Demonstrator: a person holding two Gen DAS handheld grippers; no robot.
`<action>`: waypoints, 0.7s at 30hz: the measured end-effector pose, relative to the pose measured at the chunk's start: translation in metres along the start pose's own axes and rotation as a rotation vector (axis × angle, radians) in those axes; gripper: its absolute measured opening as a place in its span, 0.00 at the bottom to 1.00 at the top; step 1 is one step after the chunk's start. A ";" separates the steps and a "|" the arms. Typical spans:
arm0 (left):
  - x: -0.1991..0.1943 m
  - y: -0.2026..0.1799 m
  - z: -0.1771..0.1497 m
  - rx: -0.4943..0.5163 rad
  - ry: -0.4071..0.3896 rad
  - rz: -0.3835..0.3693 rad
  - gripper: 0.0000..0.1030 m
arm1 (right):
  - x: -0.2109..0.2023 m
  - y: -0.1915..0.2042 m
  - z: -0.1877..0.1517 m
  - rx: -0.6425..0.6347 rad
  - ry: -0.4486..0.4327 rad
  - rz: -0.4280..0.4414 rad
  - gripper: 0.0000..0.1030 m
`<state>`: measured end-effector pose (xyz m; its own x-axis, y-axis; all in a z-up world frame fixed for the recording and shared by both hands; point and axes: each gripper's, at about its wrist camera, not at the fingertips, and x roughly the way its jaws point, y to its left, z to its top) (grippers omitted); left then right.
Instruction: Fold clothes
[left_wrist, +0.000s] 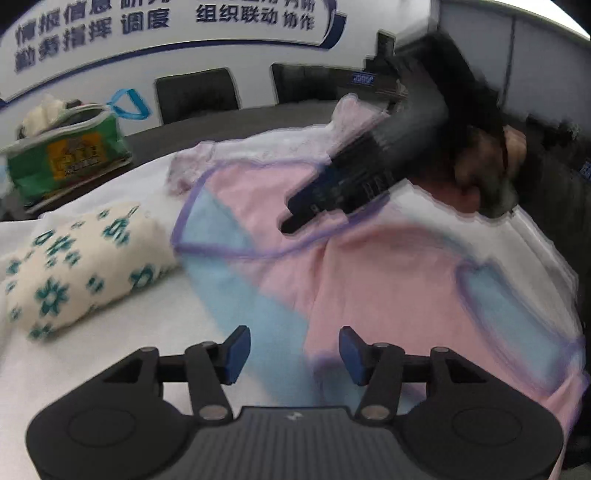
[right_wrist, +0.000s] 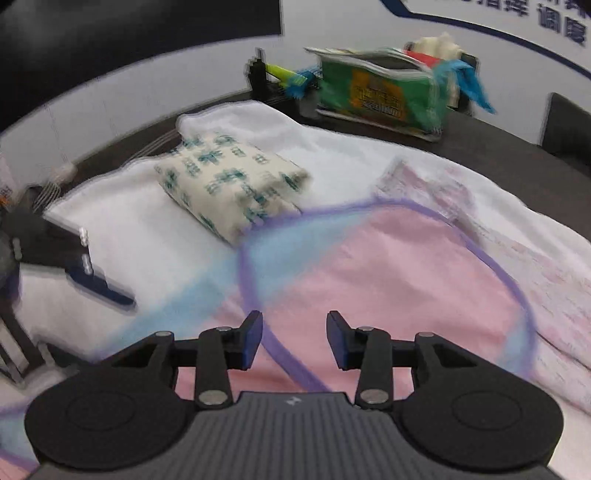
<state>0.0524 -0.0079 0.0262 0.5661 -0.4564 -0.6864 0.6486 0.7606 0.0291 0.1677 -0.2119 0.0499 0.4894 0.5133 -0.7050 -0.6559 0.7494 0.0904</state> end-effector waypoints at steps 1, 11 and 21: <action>0.001 -0.005 -0.005 0.004 0.002 0.015 0.48 | 0.004 0.005 0.004 -0.016 -0.002 0.025 0.37; -0.019 -0.024 -0.028 -0.040 -0.039 0.049 0.03 | 0.044 0.020 0.019 -0.035 0.050 0.009 0.03; -0.054 -0.019 -0.034 -0.111 -0.100 -0.004 0.48 | -0.035 0.008 0.002 -0.016 -0.044 -0.087 0.40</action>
<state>-0.0075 0.0176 0.0380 0.6153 -0.4992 -0.6101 0.5936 0.8026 -0.0581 0.1467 -0.2229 0.0765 0.5693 0.4646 -0.6782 -0.6189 0.7853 0.0184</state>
